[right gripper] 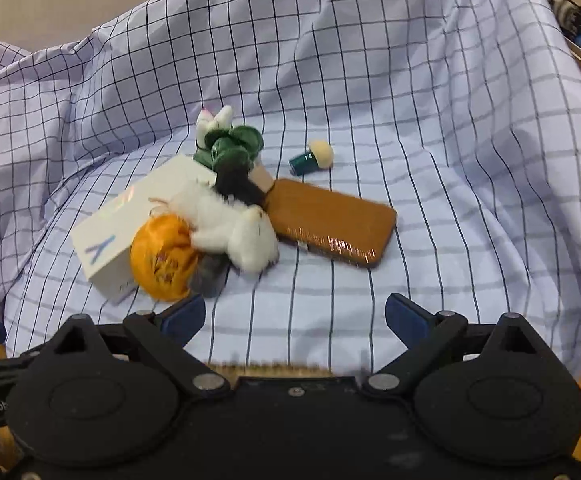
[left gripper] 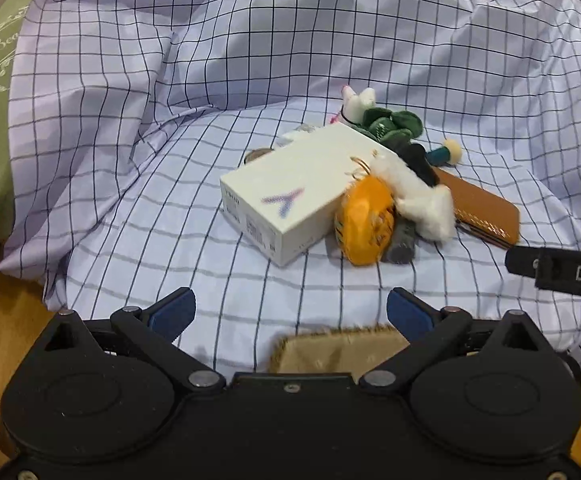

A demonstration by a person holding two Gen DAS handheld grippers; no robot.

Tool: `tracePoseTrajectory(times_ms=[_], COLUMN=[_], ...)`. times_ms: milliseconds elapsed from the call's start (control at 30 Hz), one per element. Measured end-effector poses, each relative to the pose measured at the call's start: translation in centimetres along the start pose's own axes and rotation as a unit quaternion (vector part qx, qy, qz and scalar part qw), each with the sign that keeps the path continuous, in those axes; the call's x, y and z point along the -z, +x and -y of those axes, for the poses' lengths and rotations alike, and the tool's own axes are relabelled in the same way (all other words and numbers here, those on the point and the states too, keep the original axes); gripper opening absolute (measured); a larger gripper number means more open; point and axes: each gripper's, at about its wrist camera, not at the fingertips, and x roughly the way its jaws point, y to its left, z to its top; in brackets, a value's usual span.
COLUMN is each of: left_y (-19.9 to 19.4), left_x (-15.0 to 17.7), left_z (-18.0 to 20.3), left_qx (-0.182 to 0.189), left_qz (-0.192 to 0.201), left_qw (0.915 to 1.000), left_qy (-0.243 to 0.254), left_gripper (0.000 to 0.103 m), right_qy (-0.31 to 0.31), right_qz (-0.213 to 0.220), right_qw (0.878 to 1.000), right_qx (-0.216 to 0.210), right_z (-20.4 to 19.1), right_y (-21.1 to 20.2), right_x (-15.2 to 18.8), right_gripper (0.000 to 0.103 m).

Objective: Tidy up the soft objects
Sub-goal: 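Reach the left tool to the folded white-pink cloth while the right tool reaches the green sponge stick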

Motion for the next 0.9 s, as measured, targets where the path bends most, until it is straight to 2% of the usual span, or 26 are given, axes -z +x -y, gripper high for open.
tracePoseTrajectory(times_ms=[333, 600, 733, 900], left_y=[3.1, 6.0, 7.6, 10.6], left_x=[-4.9, -9.0, -11.5, -15.2], left_z=[-0.5, -0.6, -0.7, -0.7], left_qx=[0.005, 0.009, 0.015, -0.003], left_qz=[0.011, 0.012, 0.010, 0.007], left_qw=[0.9998, 0.9995, 0.9995, 0.9996], left_qy=[0.014, 0.027, 0.027, 0.026], left_gripper=[0.099, 0.099, 0.099, 0.099], right_qy=[-0.017, -0.011, -0.018, -0.018], right_qz=[0.028, 0.033, 0.019, 0.011], right_qw=[0.999, 0.998, 0.996, 0.997], right_qx=[0.012, 0.061, 0.083, 0.078], right_z=[-1.2, 1.1, 2.1, 3.0], right_y=[4.0, 9.5, 12.7, 15.1], right_x=[-6.8, -11.7, -12.8, -13.5], right_gripper=[0.097, 0.097, 0.097, 0.097])
